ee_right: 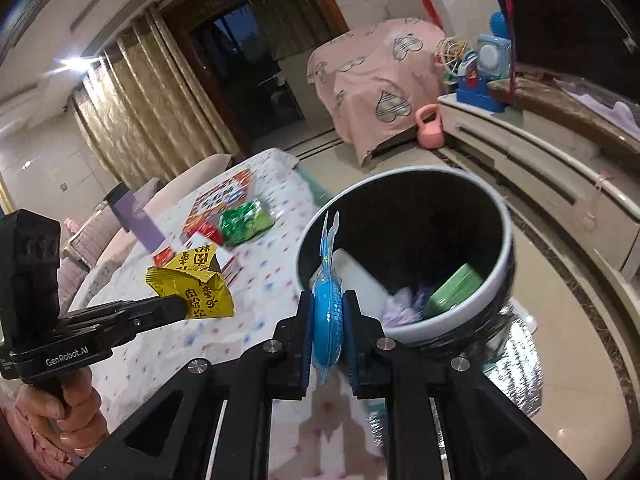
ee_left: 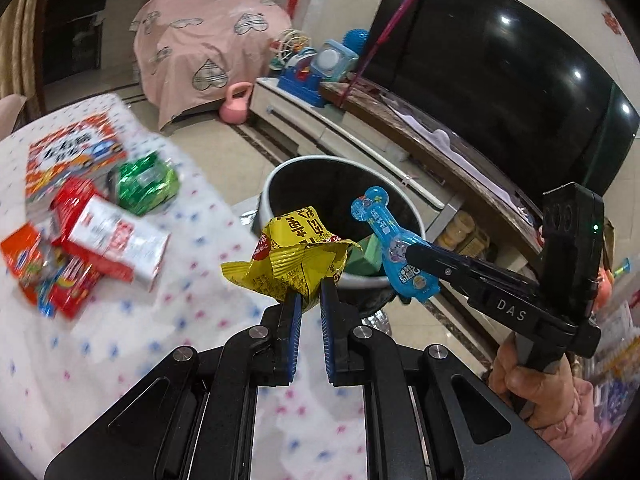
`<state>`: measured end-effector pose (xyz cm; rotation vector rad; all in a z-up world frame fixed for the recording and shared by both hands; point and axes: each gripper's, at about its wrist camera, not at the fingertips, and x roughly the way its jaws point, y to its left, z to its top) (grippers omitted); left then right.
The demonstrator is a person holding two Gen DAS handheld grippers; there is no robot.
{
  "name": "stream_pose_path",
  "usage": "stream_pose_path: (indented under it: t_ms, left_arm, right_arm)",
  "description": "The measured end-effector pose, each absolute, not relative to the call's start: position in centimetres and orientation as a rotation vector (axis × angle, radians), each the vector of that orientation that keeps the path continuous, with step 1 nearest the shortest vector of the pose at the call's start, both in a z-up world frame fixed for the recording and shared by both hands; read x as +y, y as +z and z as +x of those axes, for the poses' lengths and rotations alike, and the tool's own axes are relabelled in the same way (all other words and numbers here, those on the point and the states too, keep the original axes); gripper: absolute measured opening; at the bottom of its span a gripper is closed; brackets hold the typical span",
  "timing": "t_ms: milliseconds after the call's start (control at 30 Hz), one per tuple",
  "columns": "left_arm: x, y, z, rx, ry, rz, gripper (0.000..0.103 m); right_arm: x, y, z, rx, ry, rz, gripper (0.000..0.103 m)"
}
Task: Collect trash
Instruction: 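Carry both items over the trash bin and open both tools to drop them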
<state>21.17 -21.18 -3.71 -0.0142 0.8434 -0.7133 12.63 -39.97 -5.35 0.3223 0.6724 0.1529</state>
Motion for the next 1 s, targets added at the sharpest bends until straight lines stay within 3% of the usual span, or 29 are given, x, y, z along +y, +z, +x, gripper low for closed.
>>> stream_pose_path:
  t_ms: [433,1000]
  left_arm:
    - [-27.1,-3.4,24.1,0.853,-0.757,0.052,0.009]
    - [-29.4,-5.2,25.6,0.904,-0.747,0.08,0.009]
  right_arm:
    - [-43.9,-4.5,14.9,0.659,0.094,0.31,0.014]
    - [-45.4,-5.6,16.8,0.693,0.074,0.309,0.014]
